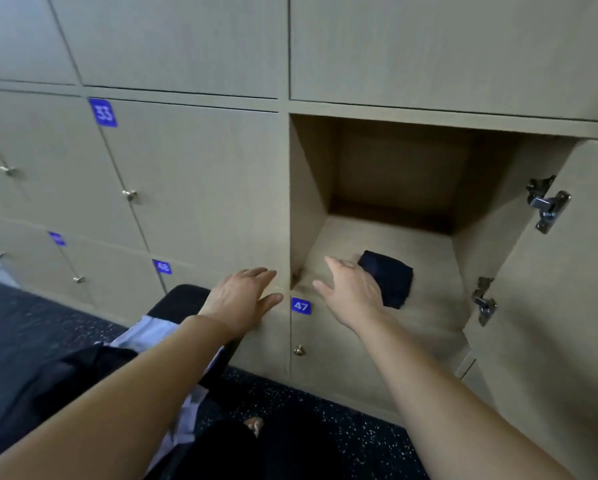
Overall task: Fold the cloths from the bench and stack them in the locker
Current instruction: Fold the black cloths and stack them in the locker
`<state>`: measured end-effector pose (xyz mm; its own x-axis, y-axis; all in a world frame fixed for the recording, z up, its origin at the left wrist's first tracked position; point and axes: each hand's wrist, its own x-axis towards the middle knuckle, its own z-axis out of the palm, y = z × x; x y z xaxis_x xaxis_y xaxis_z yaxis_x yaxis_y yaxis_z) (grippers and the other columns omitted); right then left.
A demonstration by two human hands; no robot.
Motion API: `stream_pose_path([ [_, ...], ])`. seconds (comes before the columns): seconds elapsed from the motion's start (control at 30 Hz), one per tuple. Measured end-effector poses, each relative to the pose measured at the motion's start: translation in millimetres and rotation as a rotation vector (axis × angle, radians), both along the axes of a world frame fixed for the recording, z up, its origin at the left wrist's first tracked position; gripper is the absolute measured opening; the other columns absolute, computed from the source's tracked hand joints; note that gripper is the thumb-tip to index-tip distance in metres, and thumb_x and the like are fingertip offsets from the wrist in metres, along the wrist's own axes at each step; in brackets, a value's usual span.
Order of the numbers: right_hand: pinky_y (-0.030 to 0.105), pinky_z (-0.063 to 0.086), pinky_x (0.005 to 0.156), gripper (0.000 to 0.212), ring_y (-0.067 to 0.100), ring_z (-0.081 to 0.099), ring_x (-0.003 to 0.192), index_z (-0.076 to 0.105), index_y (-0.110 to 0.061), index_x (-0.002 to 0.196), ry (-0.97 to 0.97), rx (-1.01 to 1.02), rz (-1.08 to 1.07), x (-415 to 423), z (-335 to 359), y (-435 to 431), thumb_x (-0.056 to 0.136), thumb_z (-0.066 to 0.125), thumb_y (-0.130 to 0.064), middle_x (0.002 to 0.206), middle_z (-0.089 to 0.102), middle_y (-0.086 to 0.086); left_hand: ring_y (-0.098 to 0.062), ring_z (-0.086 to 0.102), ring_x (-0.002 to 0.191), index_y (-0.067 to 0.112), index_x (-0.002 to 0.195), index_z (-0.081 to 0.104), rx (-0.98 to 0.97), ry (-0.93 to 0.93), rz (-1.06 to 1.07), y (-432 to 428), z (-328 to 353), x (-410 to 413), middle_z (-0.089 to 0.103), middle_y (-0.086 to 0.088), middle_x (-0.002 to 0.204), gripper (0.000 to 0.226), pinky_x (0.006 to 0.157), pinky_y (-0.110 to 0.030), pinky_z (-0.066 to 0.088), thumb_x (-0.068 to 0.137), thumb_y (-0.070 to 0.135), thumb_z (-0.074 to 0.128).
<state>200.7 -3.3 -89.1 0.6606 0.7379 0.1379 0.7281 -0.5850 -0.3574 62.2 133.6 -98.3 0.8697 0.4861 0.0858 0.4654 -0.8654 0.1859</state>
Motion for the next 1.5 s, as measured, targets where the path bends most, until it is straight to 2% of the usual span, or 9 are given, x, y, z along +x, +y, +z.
stream_pose_path([
  [0.37,0.035,0.041,0.093,0.039,0.029,0.051,0.123,0.049,-0.014,0.13,0.065,-0.069,0.344,-172,-37,44,0.096,0.049,-0.034,0.133,0.056,0.008,-0.022,0.051,0.125,0.02,0.133,0.053,-0.063,-0.042,0.412,13,-32,-254,0.056,0.004,0.136,0.045,0.099,-0.036,0.043,0.096,0.045,0.049],
  [0.57,0.035,0.044,0.072,0.023,0.024,0.052,0.083,0.042,-0.015,0.083,0.149,-0.112,0.472,-237,-59,74,0.094,0.05,-0.034,0.087,0.056,0.001,-0.018,0.045,0.134,0.018,0.147,0.042,-0.132,-0.044,0.619,21,-63,-335,0.047,0.003,0.148,0.054,0.107,-0.034,0.037,0.099,0.043,0.049],
  [0.7,0.036,0.048,0.081,0.025,0.026,0.059,0.1,0.06,-0.016,0.109,0.178,-0.096,0.51,-250,-66,99,0.096,0.048,-0.035,0.104,0.064,0.0,-0.022,0.049,0.129,0.018,0.145,0.044,-0.165,-0.073,0.683,33,-80,-351,0.052,0.0,0.142,0.052,0.101,-0.033,0.04,0.099,0.041,0.049],
  [0.83,0.027,0.029,0.052,0.037,0.016,0.037,0.06,0.032,-0.021,0.064,0.189,-0.064,0.485,-252,-73,125,0.096,0.05,-0.029,0.062,0.036,-0.004,-0.026,0.051,0.126,0.017,0.14,0.051,-0.239,-0.185,0.756,49,-97,-349,0.058,-0.001,0.135,0.048,0.1,-0.035,0.041,0.098,0.041,0.051],
  [0.97,0.035,0.025,0.053,0.035,0.023,0.035,0.061,0.033,-0.013,0.064,0.243,-0.039,0.456,-256,-82,158,0.093,0.049,-0.025,0.058,0.037,0.001,-0.026,0.055,0.118,0.018,0.134,0.057,-0.272,-0.27,0.811,65,-111,-343,0.063,0.0,0.127,0.043,0.099,-0.035,0.043,0.097,0.04,0.053],
  [1.13,0.038,0.045,0.065,0.034,0.026,0.055,0.068,0.06,-0.004,0.075,0.365,0.02,0.451,-274,-93,200,0.091,0.055,-0.034,0.066,0.06,0.008,-0.022,0.057,0.113,0.021,0.126,0.062,-0.26,-0.293,0.857,77,-127,-351,0.062,0.001,0.119,0.038,0.095,-0.035,0.044,0.093,0.04,0.06],
  [1.3,0.035,0.038,0.057,0.045,0.025,0.049,0.062,0.046,-0.01,0.06,0.459,-0.08,0.452,-296,-104,233,0.086,0.059,-0.045,0.058,0.05,0.006,-0.024,0.059,0.108,0.021,0.116,0.068,-0.184,-0.285,0.861,74,-142,-359,0.066,0.0,0.112,0.038,0.092,-0.035,0.044,0.086,0.042,0.07],
  [1.4,0.031,0.026,0.051,0.044,0.019,0.034,0.054,0.032,-0.016,0.055,0.458,-0.177,0.452,-303,-113,241,0.084,0.06,-0.033,0.054,0.034,-0.002,-0.025,0.059,0.102,0.021,0.113,0.069,-0.173,-0.289,0.88,71,-149,-363,0.066,0.0,0.106,0.038,0.09,-0.038,0.045,0.082,0.042,0.074],
  [1.5,0.03,0.03,0.057,0.022,0.018,0.038,0.058,0.053,-0.005,0.061,0.52,-0.141,0.415,-302,-120,243,0.081,0.057,-0.014,0.058,0.043,0.001,-0.025,0.059,0.102,0.021,0.113,0.069,-0.166,-0.293,0.892,70,-153,-364,0.065,0.0,0.104,0.039,0.091,-0.038,0.045,0.081,0.042,0.075],
])
